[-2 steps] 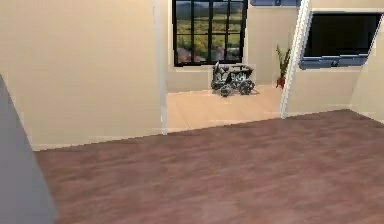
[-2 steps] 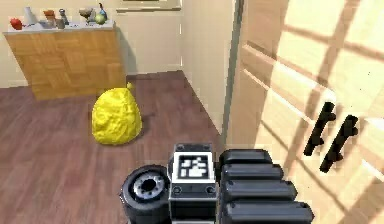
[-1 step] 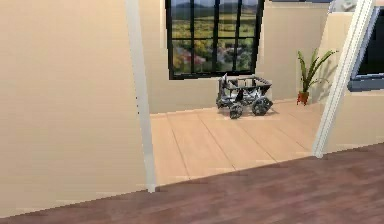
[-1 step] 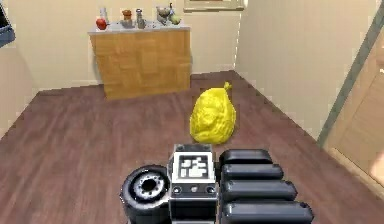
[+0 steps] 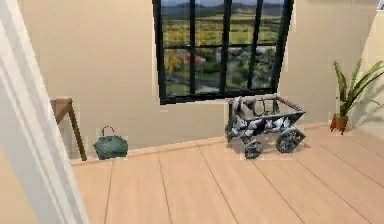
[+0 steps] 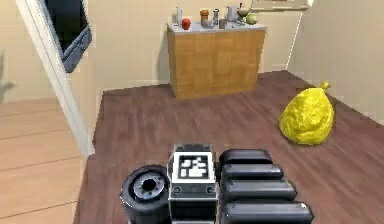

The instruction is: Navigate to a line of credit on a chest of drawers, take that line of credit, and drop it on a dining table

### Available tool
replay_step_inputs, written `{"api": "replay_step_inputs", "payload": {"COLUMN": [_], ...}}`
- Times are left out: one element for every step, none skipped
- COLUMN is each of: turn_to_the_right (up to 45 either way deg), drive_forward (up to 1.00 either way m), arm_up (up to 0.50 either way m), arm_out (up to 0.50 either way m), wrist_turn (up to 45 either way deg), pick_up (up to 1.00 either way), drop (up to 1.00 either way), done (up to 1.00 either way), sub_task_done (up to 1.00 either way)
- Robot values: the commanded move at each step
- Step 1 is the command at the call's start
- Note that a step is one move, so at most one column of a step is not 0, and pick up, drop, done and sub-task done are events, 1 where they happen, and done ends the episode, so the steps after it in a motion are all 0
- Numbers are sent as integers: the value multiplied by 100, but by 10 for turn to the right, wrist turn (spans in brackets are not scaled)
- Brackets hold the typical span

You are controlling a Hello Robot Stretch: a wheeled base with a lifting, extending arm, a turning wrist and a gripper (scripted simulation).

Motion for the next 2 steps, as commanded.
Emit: {"api": "replay_step_inputs", "payload": {"turn_to_the_right": [0,-450], "drive_forward": [75,0], "arm_up": [0,0], "arm_out": [0,0], "wrist_turn": [0,0], "pick_up": [0,0], "drop": [0,0], "done": [0,0], "sub_task_done": [0,0]}}
